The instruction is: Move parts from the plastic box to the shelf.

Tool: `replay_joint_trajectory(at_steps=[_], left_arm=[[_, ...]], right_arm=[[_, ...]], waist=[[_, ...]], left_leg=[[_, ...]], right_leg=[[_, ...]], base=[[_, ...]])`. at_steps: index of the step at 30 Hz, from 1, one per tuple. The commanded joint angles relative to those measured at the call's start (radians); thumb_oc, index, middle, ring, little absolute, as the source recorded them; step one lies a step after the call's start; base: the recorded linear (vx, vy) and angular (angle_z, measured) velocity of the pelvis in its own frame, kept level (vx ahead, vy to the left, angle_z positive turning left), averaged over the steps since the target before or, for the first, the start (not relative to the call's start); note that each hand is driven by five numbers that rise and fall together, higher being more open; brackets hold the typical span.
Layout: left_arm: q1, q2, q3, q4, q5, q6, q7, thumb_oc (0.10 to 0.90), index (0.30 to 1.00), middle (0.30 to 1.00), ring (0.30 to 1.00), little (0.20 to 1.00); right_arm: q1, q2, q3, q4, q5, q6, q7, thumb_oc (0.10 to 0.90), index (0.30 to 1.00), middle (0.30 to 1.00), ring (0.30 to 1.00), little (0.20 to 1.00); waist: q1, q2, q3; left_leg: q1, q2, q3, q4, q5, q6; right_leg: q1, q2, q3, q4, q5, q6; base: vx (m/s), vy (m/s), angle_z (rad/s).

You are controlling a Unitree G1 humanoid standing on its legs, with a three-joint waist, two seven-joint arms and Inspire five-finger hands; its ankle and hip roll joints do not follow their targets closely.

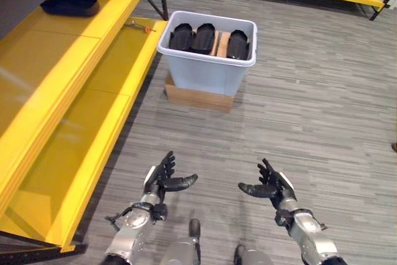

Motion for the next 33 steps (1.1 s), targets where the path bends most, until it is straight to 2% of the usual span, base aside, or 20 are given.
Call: replay_joint_trajectory(at_steps=[1, 5, 6, 7, 11, 14, 15, 17, 18, 19, 20, 21, 22, 24, 26, 27, 28, 30, 32, 33], left_arm=[[-0.028, 0.014, -0.014, -0.088, 0.022, -0.089, 0.007, 0.9, 1.0, 1.0, 1.0, 1.0], [-0.022, 0.01, -0.006, -0.091, 0.027, -0.09, 0.01, 0.9, 1.0, 1.0, 1.0, 1.0], [-0.029, 0.002, -0.007, -0.086, 0.019, -0.095, 0.012, 0.9, 1.0, 1.0, 1.0, 1.0], [-0.031, -0.002, 0.0, -0.091, 0.012, -0.098, 0.009, 0.9, 1.0, 1.0, 1.0, 1.0], [-0.034, -0.018, -0.002, -0.089, 0.021, -0.096, -0.004, 0.9, 1.0, 1.0, 1.0, 1.0], [-0.034, -0.025, -0.013, -0.087, 0.03, -0.091, -0.012, 0.9, 1.0, 1.0, 1.0, 1.0], [-0.039, -0.031, -0.021, -0.083, 0.023, -0.093, -0.011, 0.9, 1.0, 1.0, 1.0, 1.0], [-0.042, -0.031, -0.022, -0.088, 0.022, -0.095, -0.009, 0.9, 1.0, 1.0, 1.0, 1.0], [-0.042, -0.035, -0.022, -0.088, 0.015, -0.097, -0.004, 0.9, 1.0, 1.0, 1.0, 1.0], [-0.042, -0.034, -0.022, -0.088, 0.015, -0.097, -0.003, 0.9, 1.0, 1.0, 1.0, 1.0], [-0.044, -0.032, -0.022, -0.097, 0.008, -0.104, 0.006, 0.9, 1.0, 1.0, 1.0, 1.0], [-0.045, -0.031, -0.022, -0.097, 0.008, -0.103, 0.006, 0.9, 1.0, 1.0, 1.0, 1.0], [-0.045, -0.032, -0.016, -0.108, -0.001, -0.104, 0.008, 0.9, 1.0, 1.0, 1.0, 1.0], [-0.048, -0.031, -0.022, -0.102, -0.001, -0.102, 0.011, 0.9, 1.0, 1.0, 1.0, 1.0], [-0.041, -0.026, -0.026, -0.097, -0.002, -0.104, 0.014, 0.9, 1.0, 1.0, 1.0, 1.0], [-0.041, -0.026, -0.026, -0.097, -0.002, -0.104, 0.014, 0.9, 1.0, 1.0, 1.0, 1.0], [-0.035, -0.021, -0.026, -0.088, 0.011, -0.103, 0.021, 0.9, 1.0, 1.0, 1.0, 1.0], [-0.033, -0.021, -0.031, -0.085, 0.018, -0.1, 0.019, 0.9, 1.0, 1.0, 1.0, 1.0], [-0.034, -0.021, -0.029, -0.089, 0.014, -0.1, 0.014, 0.9, 1.0, 1.0, 1.0, 1.0], [-0.042, -0.013, -0.032, -0.089, 0.023, -0.103, 0.01, 0.9, 1.0, 1.0, 1.0, 1.0]], right_arm=[[-0.052, -0.027, 0.004, -0.05, -0.022, -0.078, 0.0, 0.9, 1.0, 1.0, 1.0, 1.0], [-0.034, -0.024, -0.002, -0.06, -0.031, -0.073, 0.003, 0.9, 1.0, 1.0, 1.0, 1.0], [-0.03, -0.026, -0.003, -0.057, -0.022, -0.074, -0.001, 0.9, 1.0, 1.0, 1.0, 1.0], [-0.037, -0.032, -0.007, -0.054, -0.021, -0.075, -0.01, 0.9, 1.0, 1.0, 1.0, 1.0], [-0.035, -0.044, -0.019, -0.08, -0.027, -0.073, -0.013, 0.9, 1.0, 1.0, 1.0, 1.0], [-0.032, -0.046, -0.021, -0.073, -0.024, -0.074, -0.01, 0.9, 1.0, 1.0, 1.0, 1.0], [-0.031, -0.053, -0.025, -0.079, -0.016, -0.079, -0.01, 0.9, 1.0, 1.0, 1.0, 1.0], [-0.039, -0.058, -0.026, -0.078, -0.018, -0.083, -0.014, 0.9, 1.0, 1.0, 1.0, 1.0], [-0.039, -0.059, -0.027, -0.077, -0.012, -0.084, -0.019, 0.9, 1.0, 1.0, 1.0, 1.0], [-0.039, -0.058, -0.027, -0.077, -0.012, -0.084, -0.019, 0.9, 1.0, 1.0, 1.0, 1.0], [-0.049, -0.072, -0.029, -0.079, -0.003, -0.087, -0.02, 0.9, 1.0, 1.0, 1.0, 1.0], [-0.05, -0.072, -0.029, -0.079, -0.003, -0.087, -0.02, 0.9, 1.0, 1.0, 1.0, 1.0], [-0.044, -0.085, -0.042, -0.09, -0.01, -0.088, -0.021, 0.9, 1.0, 1.0, 1.0, 1.0], [-0.044, -0.088, -0.042, -0.083, -0.014, -0.09, -0.027, 0.9, 1.0, 1.0, 1.0, 1.0], [-0.046, -0.09, -0.045, -0.069, -0.018, -0.097, -0.041, 0.9, 1.0, 1.0, 1.0, 1.0], [-0.046, -0.089, -0.045, -0.069, -0.018, -0.097, -0.041, 0.9, 1.0, 1.0, 1.0, 1.0], [-0.047, -0.081, -0.041, -0.053, -0.022, -0.103, -0.048, 0.9, 1.0, 1.0, 1.0, 1.0], [-0.041, -0.075, -0.04, -0.044, -0.029, -0.104, -0.049, 0.9, 1.0, 1.0, 1.0, 1.0], [-0.033, -0.068, -0.043, -0.048, -0.029, -0.098, -0.045, 0.9, 1.0, 1.0, 1.0, 1.0], [-0.033, -0.055, -0.039, -0.045, -0.028, -0.097, -0.04, 0.9, 1.0, 1.0, 1.0, 1.0]], waist=[[-0.011, -0.002, -0.05], [-0.03, 0.013, -0.038], [-0.051, 0.007, -0.024], [-0.06, -0.001, -0.016], [-0.091, -0.008, -0.013], [-0.092, -0.007, -0.023], [-0.097, 0.005, -0.032], [-0.101, 0.011, -0.048], [-0.1, 0.015, -0.054], [-0.104, 0.011, -0.057], [-0.07, 0.002, -0.026], [-0.075, -0.003, -0.03], [-0.054, -0.024, -0.006], [-0.041, -0.022, 0.001], [-0.014, -0.026, 0.007], [-0.01, -0.027, 0.01], [0.012, -0.004, 0.004], [0.025, 0.0, 0.007], [0.025, -0.001, -0.002], [0.025, -0.004, -0.017]], left_leg=[[-0.022, 0.072, 0.013, 0.099, -0.095, 0.01], [0.069, 0.069, 0.023, 0.045, -0.12, 0.011], [0.113, 0.056, 0.016, 0.034, -0.144, 0.002], [0.15, 0.054, 0.028, 0.029, -0.177, -0.014], [0.222, 0.041, 0.02, 0.038, -0.244, -0.037], [0.232, 0.048, 0.024, 0.085, -0.262, -0.044], [0.242, 0.073, 0.023, 0.124, -0.266, -0.057], [0.237, 0.095, 0.028, 0.166, -0.25, -0.073], [0.181, 0.122, 0.024, 0.333, -0.147, -0.113], [0.176, 0.118, 0.022, 0.332, -0.141, -0.113], [0.056, 0.068, -0.04, 0.549, -0.07, -0.138], [0.049, 0.062, -0.043, 0.546, -0.063, -0.137], [-0.047, 0.045, -0.042, 0.571, -0.068, -0.133], [-0.098, 0.054, -0.035, 0.562, -0.084, -0.125], [-0.186, 0.106, -0.026, 0.399, -0.082, -0.104], [-0.179, 0.107, -0.022, 0.397, -0.083, -0.104], [-0.215, 0.157, -0.054, 0.191, 0.037, -0.124], [-0.187, 0.2, -0.052, 0.081, 0.114, -0.147], [-0.155, 0.193, -0.045, 0.066, 0.075, -0.136], [-0.12, 0.168, -0.047, 0.022, 0.069, -0.116]], right_leg=[[-0.033, 0.022, -0.004, 0.128, 0.302, 0.04], [-0.142, 0.03, -0.061, 0.137, 0.255, 0.03], [-0.183, 0.034, -0.092, 0.032, 0.245, 0.023], [-0.194, -0.022, -0.169, -0.123, 0.272, 0.028], [-0.23, -0.033, -0.171, -0.243, 0.321, 0.05], [-0.194, -0.025, -0.188, -0.239, 0.308, 0.033], [-0.178, 0.009, -0.19, -0.219, 0.275, 0.012], [-0.16, 0.03, -0.203, -0.213, 0.246, -0.002], [-0.121, 0.07, -0.194, -0.228, 0.21, -0.037], [-0.123, 0.066, -0.196, -0.232, 0.214, -0.037], [-0.082, 0.083, -0.163, -0.247, 0.196, -0.064], [-0.086, 0.077, -0.166, -0.249, 0.199, -0.063], [-0.049, 0.068, -0.165, -0.269, 0.187, -0.067], [-0.036, 0.073, -0.161, -0.271, 0.181, -0.065], [0.013, 0.082, -0.136, -0.284, 0.149, -0.057], [0.015, 0.082, -0.131, -0.284, 0.148, -0.057], [0.052, 0.113, -0.113, -0.286, 0.121, -0.049], [0.1, 0.116, -0.099, -0.288, 0.098, -0.043], [0.104, 0.11, -0.096, -0.277, 0.083, -0.034], [0.112, 0.099, -0.084, -0.262, 0.088, -0.023]], base=[[0.13, 0.225, -0.03], [0.25, 0.14, -0.03], [0.39, -0.032, -0.27], [0.5, -0.048, -0.14], [0.35, -0.078, 0.05], [0.32, -0.082, 0.26], [0.28, -0.11, 0.28], [0.35, -0.176, 0.35], [0.21, -0.145, 0.35], [0.24, -0.195, 0.15], [0.1, -0.097, -0.1], [0.21, -0.167, -0.33], [0.16, -0.08, -0.62], [0.16, -0.034, -0.3], [0.26, 0.065, -0.18], [0.41, 0.171, -0.39], [0.35, 0.153, -0.3], [0.34, 0.131, -0.49], [0.23, 0.119, -0.46], [0.34, 0.203, -0.43]])
